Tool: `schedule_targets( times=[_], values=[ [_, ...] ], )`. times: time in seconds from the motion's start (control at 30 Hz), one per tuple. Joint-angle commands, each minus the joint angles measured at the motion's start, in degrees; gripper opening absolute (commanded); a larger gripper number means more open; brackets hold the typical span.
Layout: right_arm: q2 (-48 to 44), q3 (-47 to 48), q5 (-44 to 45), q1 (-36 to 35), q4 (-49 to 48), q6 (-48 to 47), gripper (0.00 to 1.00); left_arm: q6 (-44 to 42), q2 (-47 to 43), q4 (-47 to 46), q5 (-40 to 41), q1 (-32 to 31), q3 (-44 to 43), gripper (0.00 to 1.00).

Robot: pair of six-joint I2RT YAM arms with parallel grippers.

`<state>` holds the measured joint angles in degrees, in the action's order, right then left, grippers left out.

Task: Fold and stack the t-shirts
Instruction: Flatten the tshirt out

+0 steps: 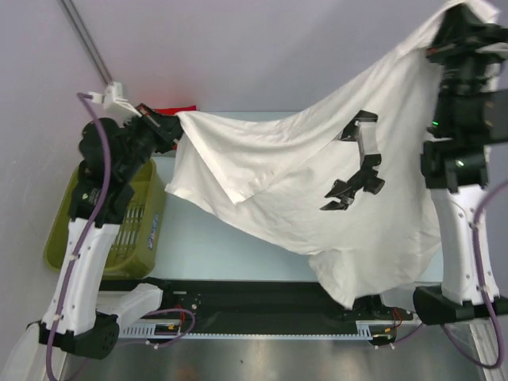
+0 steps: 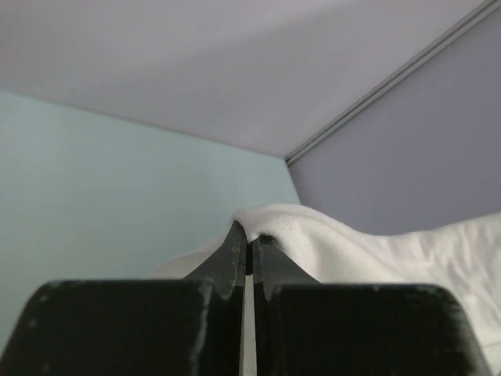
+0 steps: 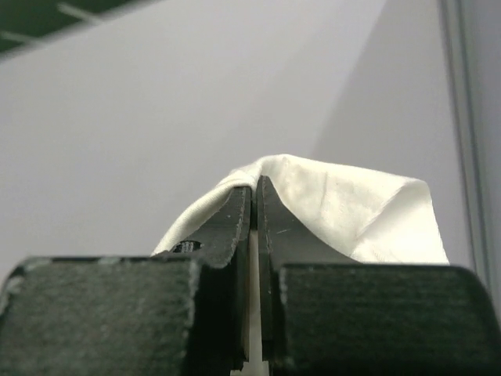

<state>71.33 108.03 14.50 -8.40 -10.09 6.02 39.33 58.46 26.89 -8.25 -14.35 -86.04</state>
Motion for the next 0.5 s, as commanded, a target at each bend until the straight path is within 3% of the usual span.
schedule_targets(
  times=[0.0, 0.23, 0.47],
  values=[
    [7.41, -8.43, -0.18, 0.06, -2.73, 3.20, 0.00, 2.59, 3.41, -0.52, -0.80, 0.46, 6.13, 0.00],
    [25.33, -7.76, -2.46, 0.84, -9.16, 3.47, 0.00, 1.89, 7.98, -4.57, 3.93, 0.90, 21.60, 0.00],
    [46.42, 9.02, -4.48, 0.50, -1.71, 3.12, 0.00, -2.94, 21.51, -6.59, 8.16, 3.18, 20.92, 0.00]
  ],
)
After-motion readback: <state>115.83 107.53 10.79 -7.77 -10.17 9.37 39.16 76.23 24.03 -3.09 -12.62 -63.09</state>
